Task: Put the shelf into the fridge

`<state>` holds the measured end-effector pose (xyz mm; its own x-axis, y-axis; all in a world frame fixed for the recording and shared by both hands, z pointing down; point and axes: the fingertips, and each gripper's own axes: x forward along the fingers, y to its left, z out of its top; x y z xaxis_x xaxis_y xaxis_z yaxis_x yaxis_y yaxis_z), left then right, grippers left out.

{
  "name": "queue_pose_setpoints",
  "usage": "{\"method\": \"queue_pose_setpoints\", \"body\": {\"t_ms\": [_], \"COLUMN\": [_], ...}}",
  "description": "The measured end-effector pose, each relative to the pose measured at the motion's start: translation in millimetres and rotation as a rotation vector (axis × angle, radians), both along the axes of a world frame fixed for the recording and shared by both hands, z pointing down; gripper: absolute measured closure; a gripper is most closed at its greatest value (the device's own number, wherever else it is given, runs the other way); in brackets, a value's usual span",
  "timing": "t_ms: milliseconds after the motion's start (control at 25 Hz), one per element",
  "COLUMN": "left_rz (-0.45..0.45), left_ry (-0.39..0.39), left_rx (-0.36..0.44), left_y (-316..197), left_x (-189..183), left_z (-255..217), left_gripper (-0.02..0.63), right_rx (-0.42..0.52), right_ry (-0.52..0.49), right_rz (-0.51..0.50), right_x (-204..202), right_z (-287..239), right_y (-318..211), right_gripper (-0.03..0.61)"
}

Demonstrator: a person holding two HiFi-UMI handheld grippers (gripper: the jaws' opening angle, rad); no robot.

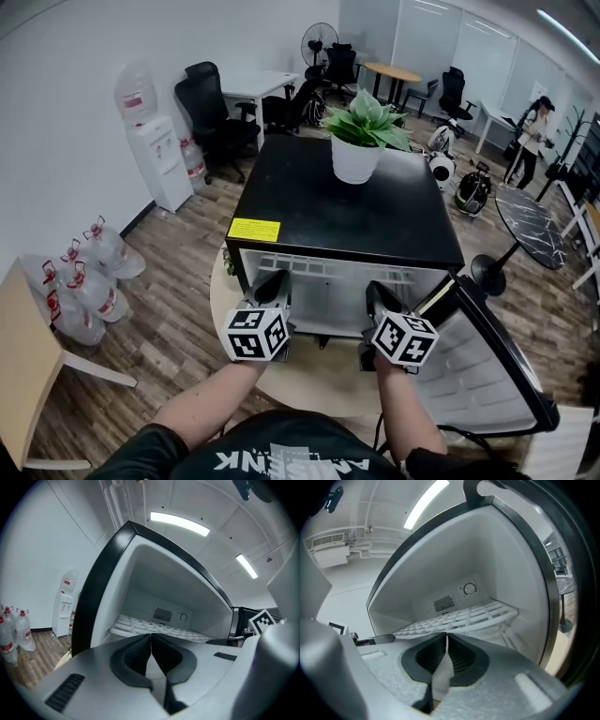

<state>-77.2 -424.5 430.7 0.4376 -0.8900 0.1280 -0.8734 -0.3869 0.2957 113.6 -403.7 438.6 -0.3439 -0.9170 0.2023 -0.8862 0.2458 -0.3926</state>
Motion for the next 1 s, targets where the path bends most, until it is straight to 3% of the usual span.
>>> {"method": "queue_pose_setpoints", "body": {"t_ms": [160, 400, 680, 1000], "left_rz": [0.008, 0.082, 0.191, 0.225], "left_ry": [-0.021, 0.077, 0.084, -0.015], "left_rx": [0.011, -0.053, -0.012, 0.050], "left_y": [0, 2, 27, 62], "left_x": [1, 6, 10, -4], "left_z": [1, 2, -10, -32], "left_gripper": [0.607, 0.607, 0.612, 0.612], "right_rx": [0.010, 0.032, 0.068, 0.114], "right_ry": [0.018, 0.050, 0.080, 0.100], "right_rz": [0.006, 0.010, 0.020, -0.030], "right_x": [2, 3, 4, -8], "right_z": [2, -4, -14, -33], "right_y": [1, 3, 26, 64], "right_gripper": [0.558, 0.558, 0.558, 0.558]}}
